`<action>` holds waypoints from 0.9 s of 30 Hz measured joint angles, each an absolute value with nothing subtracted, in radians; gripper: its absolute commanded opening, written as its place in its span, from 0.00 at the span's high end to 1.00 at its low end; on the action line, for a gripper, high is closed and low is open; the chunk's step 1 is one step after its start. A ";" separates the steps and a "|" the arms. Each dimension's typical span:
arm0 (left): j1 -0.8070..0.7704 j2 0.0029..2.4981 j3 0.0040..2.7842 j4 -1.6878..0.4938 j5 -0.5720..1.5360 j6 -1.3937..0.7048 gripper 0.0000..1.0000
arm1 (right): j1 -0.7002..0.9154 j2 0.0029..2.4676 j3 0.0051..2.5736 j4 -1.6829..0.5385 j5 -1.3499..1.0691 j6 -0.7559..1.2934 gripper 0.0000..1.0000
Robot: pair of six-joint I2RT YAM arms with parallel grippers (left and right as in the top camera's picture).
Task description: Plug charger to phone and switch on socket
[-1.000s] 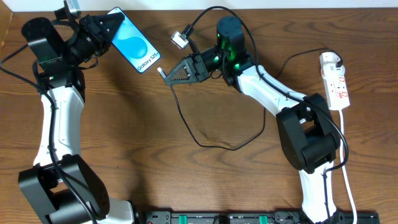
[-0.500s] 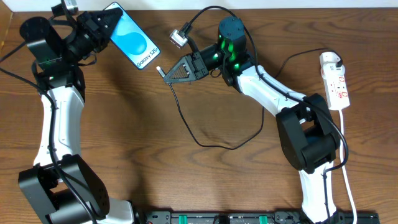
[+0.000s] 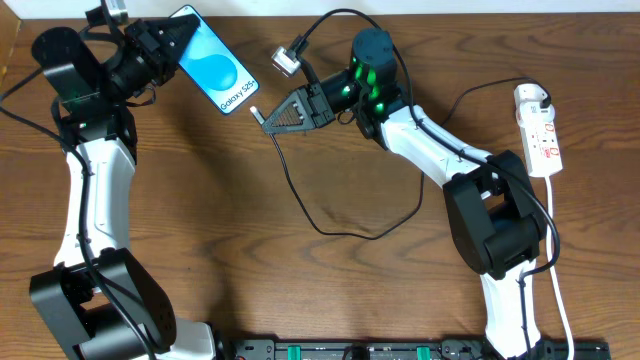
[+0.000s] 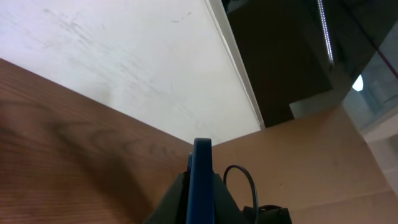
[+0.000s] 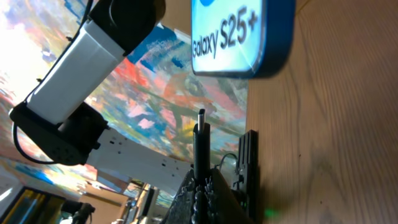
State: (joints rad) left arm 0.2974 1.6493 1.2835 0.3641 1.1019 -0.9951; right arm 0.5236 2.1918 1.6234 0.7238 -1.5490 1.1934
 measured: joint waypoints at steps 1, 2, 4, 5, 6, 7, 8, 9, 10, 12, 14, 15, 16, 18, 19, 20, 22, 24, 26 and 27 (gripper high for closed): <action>0.297 1.649 1.283 0.364 1.105 -0.995 0.93 | 0.524 2.192 1.623 0.746 -1.549 1.203 0.99; 0.297 1.649 1.283 0.364 1.109 -0.995 0.93 | 0.524 2.192 1.623 0.764 -1.549 1.213 0.99; 0.297 1.649 1.283 0.364 1.121 -0.995 0.93 | 0.524 2.192 1.623 0.805 -1.549 1.234 0.99; 0.297 1.649 1.283 0.364 1.122 -0.995 0.92 | 0.524 2.192 1.623 0.821 -1.549 1.246 0.99; 0.297 1.649 1.283 0.365 1.128 -0.995 0.93 | 0.524 2.192 1.623 0.833 -1.549 1.254 0.99; 0.297 1.649 1.283 0.368 1.132 -0.995 0.92 | 0.524 2.192 1.623 0.839 -1.549 1.264 0.99; 0.297 1.649 1.283 0.373 1.137 -0.997 0.93 | 0.524 2.192 1.623 0.842 -1.549 1.270 0.99; 0.297 1.649 1.283 0.384 1.142 -1.001 0.93 | 0.523 2.192 1.623 0.843 -1.549 1.276 0.99; 0.297 1.649 1.283 0.405 1.149 -1.010 0.92 | 0.524 2.192 1.623 0.843 -1.549 1.280 0.99; 0.297 1.649 1.283 0.471 1.162 -1.041 0.93 | 0.524 2.192 1.623 0.844 -1.549 1.286 0.99; 0.297 1.650 1.281 0.561 1.177 -1.079 0.93 | 0.523 2.192 1.623 0.847 -1.549 1.292 0.99; 0.297 1.650 1.281 0.608 1.185 -1.101 0.93 | 0.524 2.192 1.623 0.851 -1.549 1.295 0.99; 0.297 1.650 1.281 0.642 1.192 -1.119 0.92 | 0.524 2.192 1.623 0.856 -1.549 1.296 0.99; 0.297 1.650 1.281 0.682 1.203 -1.156 0.92 | 0.524 2.192 1.623 0.873 -1.549 1.302 0.99; 0.297 1.650 1.281 0.687 1.206 -1.173 0.93 | 0.524 2.192 1.623 0.882 -1.549 1.304 0.99; 0.297 1.650 1.281 0.687 1.207 -1.188 0.93 | 0.524 2.192 1.623 0.913 -1.549 1.314 0.99; 0.297 1.650 1.281 0.686 1.208 -1.208 0.93 | 0.525 2.191 1.623 0.963 -1.548 1.336 0.99; 0.297 1.650 1.281 0.688 1.211 -1.223 0.93 | 0.525 2.192 1.623 1.018 -1.547 1.360 0.99; 0.297 1.650 1.281 0.688 1.212 -1.232 0.93 | 0.525 2.192 1.623 1.075 -1.547 1.389 0.99; 0.297 1.650 1.281 0.688 1.214 -1.235 0.93 | 0.525 2.191 1.623 1.103 -1.547 1.404 0.99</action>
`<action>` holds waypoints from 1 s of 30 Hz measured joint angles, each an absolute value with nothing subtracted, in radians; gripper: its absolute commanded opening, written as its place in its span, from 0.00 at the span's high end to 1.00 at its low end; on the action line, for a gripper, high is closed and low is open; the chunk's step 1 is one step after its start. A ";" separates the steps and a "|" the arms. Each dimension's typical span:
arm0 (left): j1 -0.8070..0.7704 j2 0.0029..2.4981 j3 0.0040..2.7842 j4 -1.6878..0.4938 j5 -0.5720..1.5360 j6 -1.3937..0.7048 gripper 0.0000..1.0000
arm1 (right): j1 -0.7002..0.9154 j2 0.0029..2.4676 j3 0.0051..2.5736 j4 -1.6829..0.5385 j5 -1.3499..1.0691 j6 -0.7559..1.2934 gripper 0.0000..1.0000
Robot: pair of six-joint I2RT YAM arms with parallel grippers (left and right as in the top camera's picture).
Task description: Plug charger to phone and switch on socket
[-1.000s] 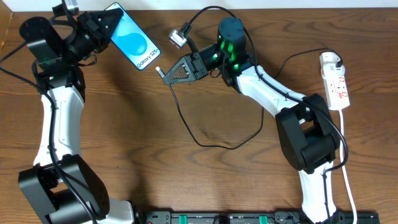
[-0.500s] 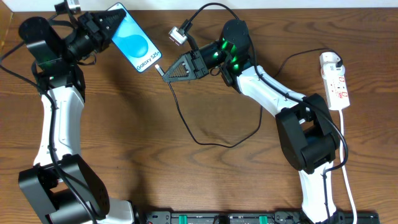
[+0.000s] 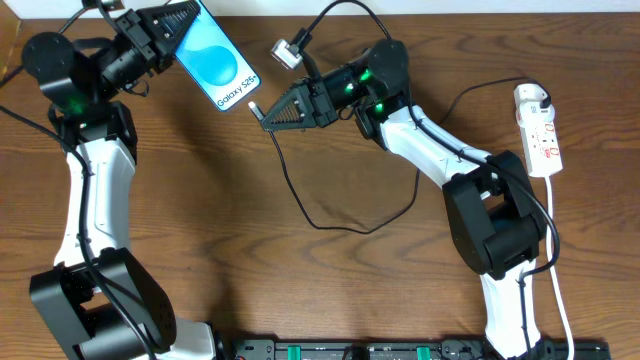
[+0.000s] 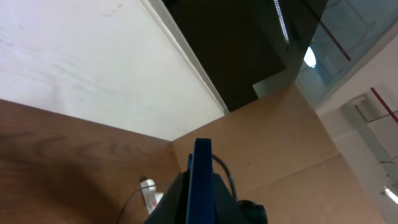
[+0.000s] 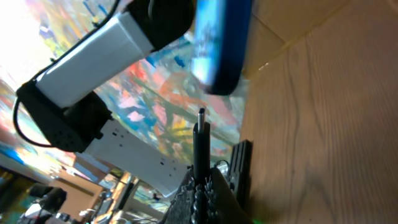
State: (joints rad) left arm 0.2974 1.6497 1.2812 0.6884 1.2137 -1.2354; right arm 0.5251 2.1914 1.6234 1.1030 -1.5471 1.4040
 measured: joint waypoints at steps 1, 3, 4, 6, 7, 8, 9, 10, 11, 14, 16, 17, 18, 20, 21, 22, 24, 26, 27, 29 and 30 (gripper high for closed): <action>0.297 1.650 1.281 0.688 1.214 -1.238 0.93 | 0.525 2.191 1.623 1.121 -1.547 1.419 0.99; 0.297 1.650 1.281 0.689 1.215 -1.240 0.92 | 0.525 2.191 1.623 1.130 -1.547 1.439 0.99; 0.297 1.650 1.281 0.688 1.216 -1.242 0.92 | 0.525 2.191 1.623 1.131 -1.547 1.443 0.99; 0.297 1.650 1.281 0.688 1.217 -1.246 0.93 | 0.525 2.191 1.623 1.131 -1.547 1.457 0.99; 0.297 1.650 1.281 0.689 1.218 -1.246 0.92 | 0.525 2.191 1.623 1.132 -1.547 1.460 0.99; 0.297 1.650 1.281 0.689 1.218 -1.249 0.93 | 0.525 2.191 1.623 1.133 -1.547 1.462 0.99; 0.297 1.650 1.281 0.689 1.218 -1.250 0.93 | 0.525 2.191 1.623 1.134 -1.547 1.465 0.99; 0.297 1.650 1.281 0.689 1.218 -1.253 0.93 | 0.525 2.191 1.623 1.134 -1.547 1.467 0.99; 0.297 1.650 1.281 0.688 1.219 -1.253 0.93 | 0.525 2.191 1.623 1.134 -1.547 1.468 0.99; 0.293 1.650 1.281 0.689 1.222 -1.253 0.92 | 0.525 2.191 1.623 1.135 -1.547 1.471 0.99; 0.285 1.650 1.281 0.689 1.222 -1.253 0.93 | 0.525 2.191 1.623 1.136 -1.547 1.474 0.99; 0.280 1.650 1.281 0.689 1.223 -1.251 0.93 | 0.525 2.191 1.623 1.137 -1.547 1.476 0.99; 0.278 1.650 1.281 0.689 1.225 -1.249 0.93 | 0.525 2.191 1.623 1.138 -1.547 1.477 0.99; 0.269 1.650 1.281 0.689 1.226 -1.241 0.92 | 0.525 2.191 1.623 1.139 -1.547 1.477 0.99; 0.267 1.650 1.281 0.689 1.225 -1.239 0.93 | 0.525 2.191 1.623 1.140 -1.547 1.478 0.99; 0.267 1.650 1.281 0.689 1.225 -1.236 0.92 | 0.525 2.191 1.623 1.140 -1.547 1.478 0.99; 0.267 1.650 1.281 0.689 1.225 -1.230 0.93 | 0.525 2.191 1.623 1.142 -1.547 1.480 0.99; 0.267 1.650 1.281 0.689 1.225 -1.227 0.93 | 0.525 2.191 1.623 1.146 -1.547 1.481 0.99; 0.267 1.650 1.281 0.689 1.225 -1.225 0.92 | 0.525 2.191 1.623 1.147 -1.547 1.481 0.99; 0.267 1.650 1.281 0.689 1.225 -1.223 0.93 | 0.525 2.191 1.623 1.147 -1.547 1.481 0.99; 0.267 1.650 1.281 0.689 1.225 -1.223 0.93 | 0.525 2.191 1.623 1.147 -1.547 1.481 0.99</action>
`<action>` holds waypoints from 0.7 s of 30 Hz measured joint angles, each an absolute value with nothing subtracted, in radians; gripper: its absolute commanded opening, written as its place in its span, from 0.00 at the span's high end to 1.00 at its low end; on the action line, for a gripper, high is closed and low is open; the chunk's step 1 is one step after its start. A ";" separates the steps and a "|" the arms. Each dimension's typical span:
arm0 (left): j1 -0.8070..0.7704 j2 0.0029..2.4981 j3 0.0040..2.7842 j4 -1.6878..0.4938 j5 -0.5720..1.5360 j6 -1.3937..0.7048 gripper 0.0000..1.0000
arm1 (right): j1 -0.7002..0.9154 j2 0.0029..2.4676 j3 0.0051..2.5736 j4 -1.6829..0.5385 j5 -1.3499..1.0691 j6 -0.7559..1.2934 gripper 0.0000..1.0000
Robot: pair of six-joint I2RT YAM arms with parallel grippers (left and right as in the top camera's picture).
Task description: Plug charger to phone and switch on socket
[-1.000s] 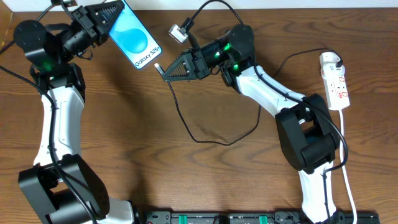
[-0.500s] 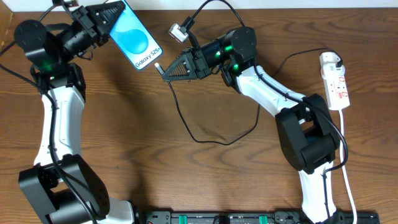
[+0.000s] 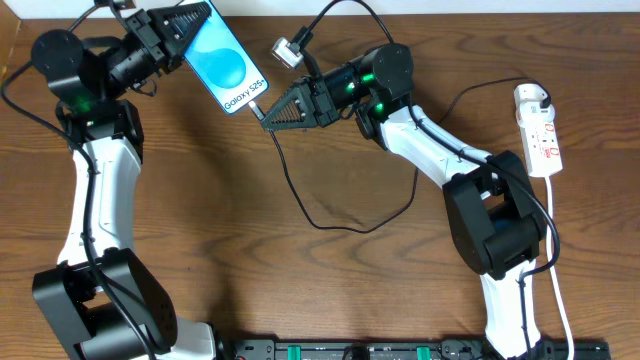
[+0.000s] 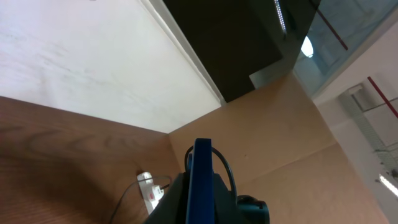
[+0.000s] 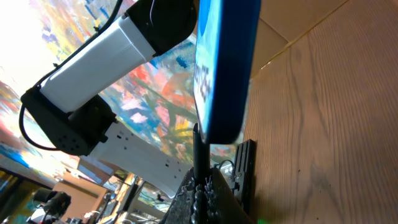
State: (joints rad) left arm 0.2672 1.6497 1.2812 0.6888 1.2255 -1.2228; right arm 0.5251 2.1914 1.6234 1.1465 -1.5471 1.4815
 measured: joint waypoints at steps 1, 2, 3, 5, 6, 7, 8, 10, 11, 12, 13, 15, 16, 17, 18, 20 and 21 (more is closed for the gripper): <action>0.267 1.650 1.281 0.689 1.225 -1.223 0.93 | 0.525 2.191 1.623 1.147 -1.547 1.481 0.99; 0.267 1.650 1.281 0.689 1.225 -1.223 0.92 | 0.525 2.191 1.623 1.147 -1.547 1.482 0.99; 0.267 1.650 1.281 0.689 1.225 -1.223 0.93 | 0.525 2.191 1.623 1.147 -1.547 1.483 0.99; 0.267 1.650 1.281 0.689 1.225 -1.223 0.92 | 0.525 2.191 1.623 1.147 -1.547 1.484 0.99; 0.267 1.650 1.281 0.689 1.225 -1.223 0.93 | 0.525 2.191 1.623 1.146 -1.547 1.484 0.99; 0.267 1.650 1.281 0.689 1.225 -1.223 0.93 | 0.525 2.191 1.623 1.147 -1.547 1.484 0.99; 0.267 1.650 1.281 0.689 1.225 -1.223 0.92 | 0.525 2.191 1.623 1.147 -1.547 1.484 0.99; 0.267 1.650 1.281 0.689 1.225 -1.223 0.93 | 0.525 2.191 1.623 1.147 -1.547 1.484 0.99; 0.267 1.650 1.281 0.689 1.225 -1.223 0.93 | 0.525 2.191 1.623 1.146 -1.547 1.484 0.99; 0.267 1.650 1.281 0.689 1.225 -1.223 0.93 | 0.525 2.191 1.623 1.147 -1.547 1.484 0.99; 0.267 1.650 1.281 0.689 1.225 -1.223 0.93 | 0.525 2.191 1.623 1.147 -1.547 1.484 0.99; 0.266 1.650 1.281 0.689 1.225 -1.223 0.93 | 0.525 2.191 1.623 1.147 -1.547 1.484 0.99; 0.265 1.650 1.281 0.689 1.225 -1.223 0.92 | 0.525 2.191 1.623 1.146 -1.547 1.484 0.99; 0.263 1.650 1.281 0.689 1.225 -1.223 0.93 | 0.525 2.191 1.623 1.147 -1.547 1.484 0.99; 0.261 1.650 1.281 0.689 1.225 -1.223 0.92 | 0.525 2.191 1.623 1.147 -1.547 1.484 0.99; 0.256 1.650 1.281 0.689 1.224 -1.222 0.93 | 0.525 2.191 1.623 1.147 -1.547 1.484 0.99; 0.253 1.650 1.281 0.689 1.221 -1.222 0.93 | 0.525 2.191 1.623 1.147 -1.547 1.485 0.99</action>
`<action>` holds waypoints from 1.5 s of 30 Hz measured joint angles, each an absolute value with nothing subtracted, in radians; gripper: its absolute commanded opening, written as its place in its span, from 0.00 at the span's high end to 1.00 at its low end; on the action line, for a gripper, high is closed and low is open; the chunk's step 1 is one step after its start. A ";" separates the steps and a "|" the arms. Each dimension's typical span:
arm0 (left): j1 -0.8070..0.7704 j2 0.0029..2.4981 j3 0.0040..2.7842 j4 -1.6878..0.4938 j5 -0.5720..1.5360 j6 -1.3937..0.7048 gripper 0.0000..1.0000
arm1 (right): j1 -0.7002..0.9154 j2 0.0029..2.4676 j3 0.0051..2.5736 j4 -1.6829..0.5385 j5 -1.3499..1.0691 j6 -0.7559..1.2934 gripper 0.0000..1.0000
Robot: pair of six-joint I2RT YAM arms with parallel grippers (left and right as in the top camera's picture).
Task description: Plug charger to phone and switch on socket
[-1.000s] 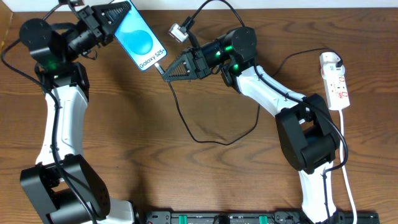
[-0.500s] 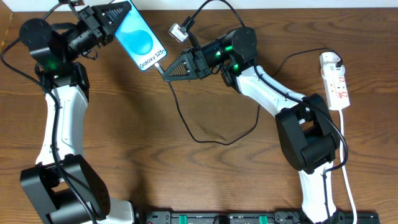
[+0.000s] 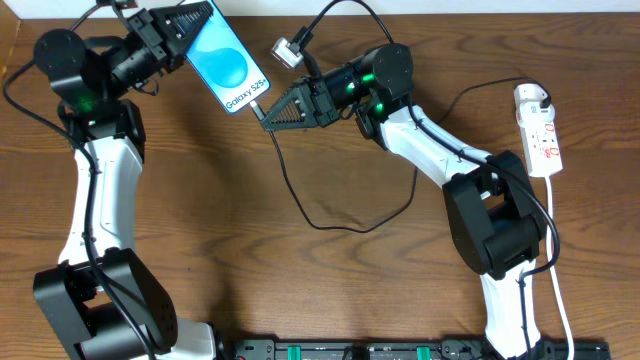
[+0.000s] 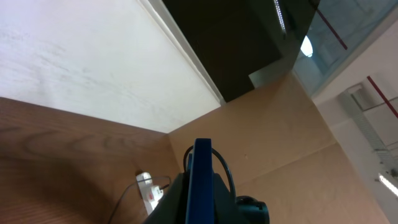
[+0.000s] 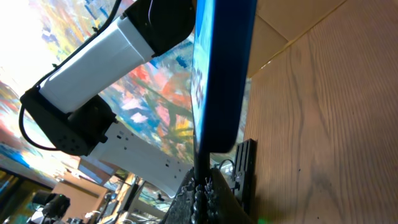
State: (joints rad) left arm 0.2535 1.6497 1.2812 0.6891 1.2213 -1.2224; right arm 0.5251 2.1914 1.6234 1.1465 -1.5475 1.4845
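Note:
A blue phone (image 3: 230, 68) with a lit "Galaxy S25+" screen is held in the air at the table's far left, my left gripper (image 3: 178, 25) shut on its upper end. In the left wrist view only the phone's thin blue edge (image 4: 202, 177) shows between the jaws. My right gripper (image 3: 268, 115) is shut on the black charger plug (image 5: 200, 163), whose tip meets the phone's bottom edge (image 5: 221, 140). The black cable (image 3: 300, 200) loops across the table. A white socket strip (image 3: 539, 130) lies at the far right.
A small silver adapter (image 3: 287, 55) hangs on the cable near the back edge. A white cord (image 3: 560, 290) runs from the socket strip toward the front. Both arms reach across the back half of the wooden table (image 3: 250, 270).
The phone's bottom edge has come slightly lower over the plug in the right wrist view, covering more of its tip. Both arms are otherwise in nearly the same places.
At first the phone and the plug were apart, the plug tip bare below the phone's face. Then the phone stood edge-on nearer the plug. After that the plug tip touched the phone's bottom edge, and now it sits slightly further in.

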 measured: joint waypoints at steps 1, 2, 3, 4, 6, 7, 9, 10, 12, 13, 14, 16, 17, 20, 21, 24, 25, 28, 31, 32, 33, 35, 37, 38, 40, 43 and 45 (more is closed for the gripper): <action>0.251 1.650 1.281 0.689 1.222 -1.222 0.93 | 0.525 2.191 1.623 1.146 -1.547 1.485 0.99; 0.248 1.650 1.281 0.689 1.222 -1.219 0.93 | 0.525 2.191 1.623 1.147 -1.547 1.485 0.99; 0.246 1.650 1.281 0.690 1.222 -1.216 0.93 | 0.525 2.191 1.623 1.147 -1.547 1.487 0.99; 0.245 1.650 1.281 0.690 1.222 -1.214 0.93 | 0.525 2.191 1.623 1.147 -1.547 1.487 0.99; 0.246 1.650 1.281 0.689 1.224 -1.209 0.93 | 0.525 2.191 1.623 1.146 -1.547 1.488 0.99; 0.246 1.650 1.281 0.690 1.225 -1.208 0.93 | 0.525 2.191 1.623 1.146 -1.547 1.488 0.99; 0.246 1.650 1.281 0.690 1.225 -1.207 0.93 | 0.525 2.191 1.623 1.146 -1.547 1.488 0.99; 0.246 1.650 1.281 0.690 1.226 -1.206 0.93 | 0.525 2.191 1.623 1.146 -1.547 1.488 0.99; 0.246 1.650 1.281 0.690 1.232 -1.203 0.92 | 0.525 2.191 1.623 1.146 -1.547 1.488 0.99; 0.246 1.650 1.281 0.690 1.234 -1.202 0.93 | 0.524 2.191 1.623 1.146 -1.547 1.488 0.99; 0.246 1.650 1.281 0.690 1.237 -1.200 0.93 | 0.524 2.191 1.623 1.146 -1.547 1.488 0.99; 0.246 1.650 1.281 0.690 1.245 -1.198 0.93 | 0.522 2.191 1.623 1.146 -1.547 1.488 0.99; 0.246 1.650 1.281 0.691 1.248 -1.196 0.93 | 0.522 2.191 1.623 1.147 -1.547 1.488 0.99; 0.246 1.650 1.281 0.693 1.251 -1.196 0.93 | 0.519 2.191 1.623 1.146 -1.547 1.488 0.99; 0.246 1.650 1.281 0.693 1.251 -1.194 0.93 | 0.518 2.191 1.623 1.146 -1.547 1.488 0.99; 0.246 1.650 1.281 0.693 1.251 -1.191 0.92 | 0.514 2.191 1.622 1.146 -1.547 1.488 0.99; 0.246 1.650 1.281 0.693 1.251 -1.190 0.93 | 0.514 2.191 1.622 1.146 -1.547 1.488 0.99; 0.245 1.650 1.281 0.693 1.251 -1.189 0.92 | 0.514 2.191 1.622 1.146 -1.547 1.488 0.99; 0.244 1.650 1.281 0.693 1.252 -1.189 0.93 | 0.514 2.191 1.622 1.146 -1.547 1.488 0.99; 0.244 1.650 1.281 0.693 1.253 -1.188 0.93 | 0.514 2.191 1.622 1.146 -1.547 1.488 0.99; 0.244 1.650 1.281 0.693 1.254 -1.188 0.92 | 0.514 2.191 1.622 1.146 -1.547 1.488 0.99; 0.244 1.650 1.281 0.693 1.255 -1.188 0.93 | 0.514 2.191 1.622 1.146 -1.547 1.488 0.99; 0.244 1.650 1.281 0.693 1.256 -1.188 0.92 | 0.514 2.191 1.622 1.147 -1.546 1.488 0.99; 0.244 1.650 1.281 0.693 1.256 -1.188 0.92 | 0.514 2.191 1.622 1.147 -1.546 1.488 0.99; 0.244 1.650 1.281 0.693 1.258 -1.187 0.93 | 0.514 2.191 1.622 1.146 -1.546 1.488 0.99; 0.244 1.650 1.281 0.693 1.261 -1.185 0.92 | 0.514 2.191 1.621 1.146 -1.546 1.488 0.99; 0.244 1.650 1.281 0.693 1.265 -1.184 0.93 | 0.514 2.191 1.621 1.146 -1.546 1.488 0.99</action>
